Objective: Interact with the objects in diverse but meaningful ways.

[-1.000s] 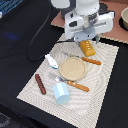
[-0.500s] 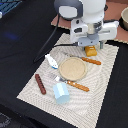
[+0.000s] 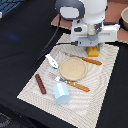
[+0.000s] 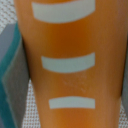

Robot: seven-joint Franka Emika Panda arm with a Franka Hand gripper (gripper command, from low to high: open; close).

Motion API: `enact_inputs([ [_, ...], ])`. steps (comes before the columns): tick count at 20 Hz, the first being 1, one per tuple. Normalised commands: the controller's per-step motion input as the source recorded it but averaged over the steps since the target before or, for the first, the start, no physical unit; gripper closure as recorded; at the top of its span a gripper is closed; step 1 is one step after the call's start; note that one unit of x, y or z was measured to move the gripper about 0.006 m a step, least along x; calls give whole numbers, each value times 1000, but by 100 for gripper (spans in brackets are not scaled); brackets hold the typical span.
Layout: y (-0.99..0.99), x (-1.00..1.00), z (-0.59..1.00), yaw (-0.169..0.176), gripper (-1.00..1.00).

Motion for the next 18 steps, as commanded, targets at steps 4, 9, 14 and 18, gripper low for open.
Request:
enact_inputs([
  [4, 229, -297, 856, 3, 100],
  [9, -55, -285, 1000, 0, 100],
  [14, -429, -3, 964, -17, 100],
  [18, -654, -109, 647, -36, 100],
])
